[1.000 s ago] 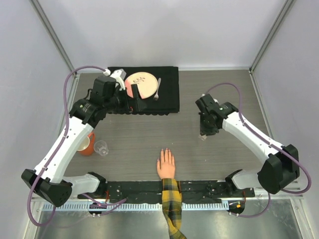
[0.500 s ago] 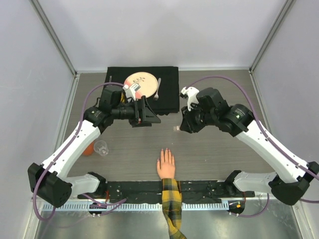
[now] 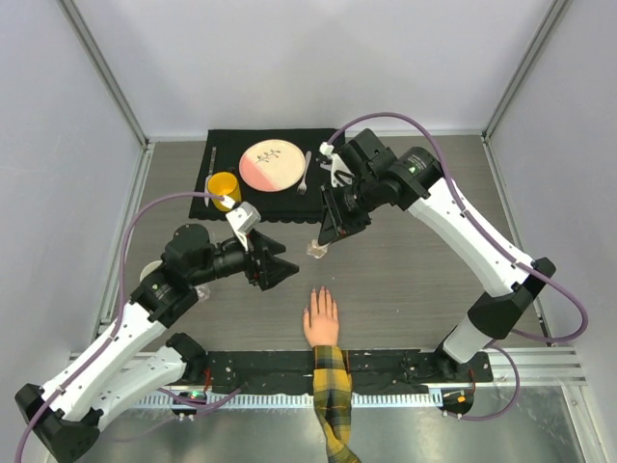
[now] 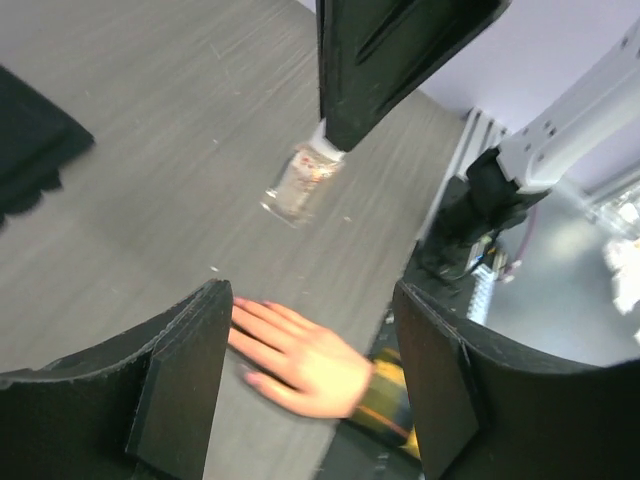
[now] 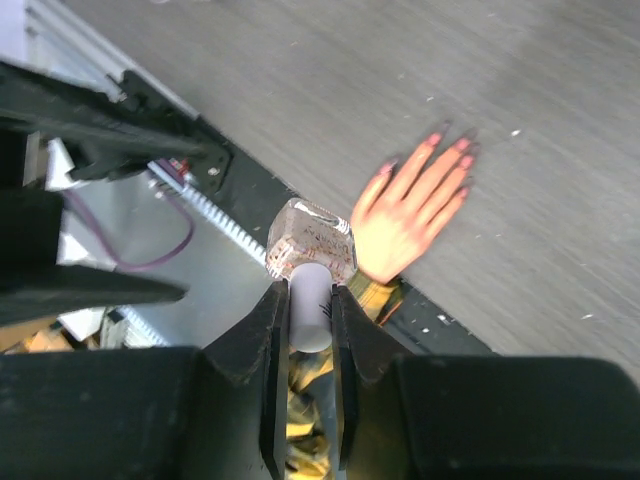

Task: Paint the nails

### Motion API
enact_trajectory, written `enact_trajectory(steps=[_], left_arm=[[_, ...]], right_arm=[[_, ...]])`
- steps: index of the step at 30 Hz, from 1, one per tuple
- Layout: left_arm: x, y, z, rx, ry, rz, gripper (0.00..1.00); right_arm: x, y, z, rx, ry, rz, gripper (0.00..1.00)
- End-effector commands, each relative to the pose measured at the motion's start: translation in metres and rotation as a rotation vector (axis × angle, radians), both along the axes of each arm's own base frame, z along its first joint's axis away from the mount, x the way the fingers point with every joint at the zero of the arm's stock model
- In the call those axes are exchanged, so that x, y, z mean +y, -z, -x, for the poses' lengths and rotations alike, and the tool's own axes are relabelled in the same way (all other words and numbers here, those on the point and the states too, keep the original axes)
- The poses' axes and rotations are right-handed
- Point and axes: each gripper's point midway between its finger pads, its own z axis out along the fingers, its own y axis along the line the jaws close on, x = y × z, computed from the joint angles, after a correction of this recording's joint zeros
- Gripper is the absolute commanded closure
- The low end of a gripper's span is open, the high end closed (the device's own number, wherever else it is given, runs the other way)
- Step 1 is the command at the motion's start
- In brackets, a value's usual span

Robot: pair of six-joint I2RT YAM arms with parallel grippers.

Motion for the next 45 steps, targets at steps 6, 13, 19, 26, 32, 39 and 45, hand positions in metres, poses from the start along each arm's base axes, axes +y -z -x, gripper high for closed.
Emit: enact_trajectory(steps=[6,13,19,26,32,39,45], left_arm=[[-0.024,-0.021,0.005,-0.278,0.228,0.030,0.34],[-0.027,-0.013,0.022,-0.232,0.352,-0.007,0.40],[-0.029,-0.013,0.028,-0.221,0.379,0.027,0.45],[-0.031,-0.007,0.032,-0.205,0.433,-0.009,0.51],[-0.032,-0.009,0.029,-0.218,0.427,-0.009,0.62],[-0.034,-0.012,0.026,-0.228,0.422,-0.010,0.56],[-0.034,-0.012,0.026,-0.226,0.423,-0.016,0.55]], right_arm=[[-0.002,-0.030,0.056,0.175,-0.196,-0.066,0.99],[-0.002,-0.025,0.065,0.201,-0.226,-0.064,0.99],[0.002,-0.020,0.075,0.205,-0.243,-0.034,0.99],[0.008,-0.017,0.073,0.195,-0.231,-0.027,0.99],[0.009,-0.016,0.072,0.187,-0.222,-0.019,0.99],[0.014,-0.014,0.072,0.188,-0.218,-0.019,0.99],[0.019,-0.010,0.072,0.189,-0.224,-0.009,0.99]])
